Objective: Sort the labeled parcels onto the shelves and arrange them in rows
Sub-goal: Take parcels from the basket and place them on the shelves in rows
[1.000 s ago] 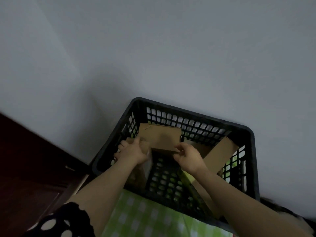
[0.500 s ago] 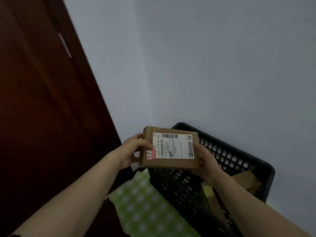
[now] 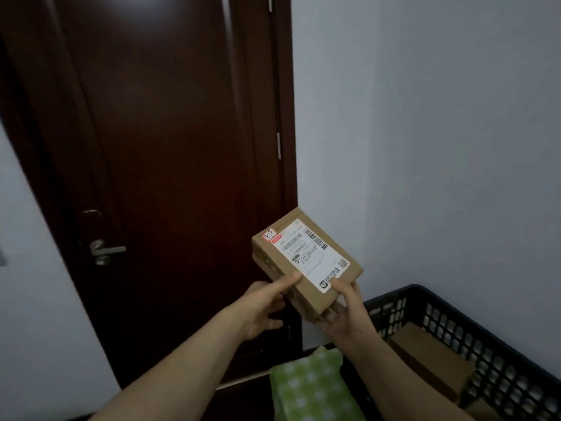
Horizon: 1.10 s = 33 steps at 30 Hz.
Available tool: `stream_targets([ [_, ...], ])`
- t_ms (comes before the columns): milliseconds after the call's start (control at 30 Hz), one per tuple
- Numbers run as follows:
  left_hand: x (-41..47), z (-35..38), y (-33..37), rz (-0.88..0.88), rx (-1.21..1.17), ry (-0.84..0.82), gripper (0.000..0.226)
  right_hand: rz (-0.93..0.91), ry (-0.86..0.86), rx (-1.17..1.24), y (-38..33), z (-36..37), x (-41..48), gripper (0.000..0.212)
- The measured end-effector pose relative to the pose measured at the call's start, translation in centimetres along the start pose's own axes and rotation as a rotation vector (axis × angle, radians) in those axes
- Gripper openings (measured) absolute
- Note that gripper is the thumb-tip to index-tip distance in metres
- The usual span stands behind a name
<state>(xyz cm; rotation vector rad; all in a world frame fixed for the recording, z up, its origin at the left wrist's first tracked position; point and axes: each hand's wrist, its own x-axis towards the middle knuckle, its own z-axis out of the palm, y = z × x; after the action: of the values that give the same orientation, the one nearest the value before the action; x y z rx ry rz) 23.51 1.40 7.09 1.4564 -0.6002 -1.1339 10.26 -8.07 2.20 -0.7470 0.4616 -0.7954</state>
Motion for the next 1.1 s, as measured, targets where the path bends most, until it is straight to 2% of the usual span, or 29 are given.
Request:
stream_targets([
  [100, -1.4, -2.8, -0.1, 0.077, -0.041, 0.056, 0.055, 0.009, -0.083, -0.033, 2.1, 3.2, -0.1, 0.078],
  [167, -2.3, -5.7, 0.3, 0.104, -0.060, 0.105, 0.047, 0.007, -0.102, -0.109, 2.6, 4.4, -0.1, 0.086],
  [267, -3.6, -9.6, 1.1, 0.114, 0.013, 0.127, 0.054, -0.002, -0.108, -0.229, 2.2, 5.7, 0.1, 0.084],
  [433, -5.1, -12.0, 1.8, 0.121, 0.064, 0.089, 0.059, 0.052, -0.278, -0.413, 2.8, 8.9, 0.1, 0.077],
  [567, -5.8, -13.2, 2.1, 0.142, 0.072, 0.095, 0.066, 0.044, -0.291, -0.423, 3.8, 10.2, 0.0, 0.080],
  [767, -6.3, -14.7, 2.3, 0.147, 0.074, 0.116, 0.066, 0.051, -0.280, -0.419, 5.0, 11.5, 0.2, 0.071],
  [933, -6.8, -15.7, 2.1, 0.144, 0.073, 0.117, 0.058, 0.064, -0.274, -0.437, 5.7, 12.1, 0.3, 0.082],
  [1100, -7.8, -17.5, 1.5, 0.135, 0.058, 0.137, 0.061, 0.076, -0.296, -0.453, 7.2, 13.2, 0.2, 0.084],
])
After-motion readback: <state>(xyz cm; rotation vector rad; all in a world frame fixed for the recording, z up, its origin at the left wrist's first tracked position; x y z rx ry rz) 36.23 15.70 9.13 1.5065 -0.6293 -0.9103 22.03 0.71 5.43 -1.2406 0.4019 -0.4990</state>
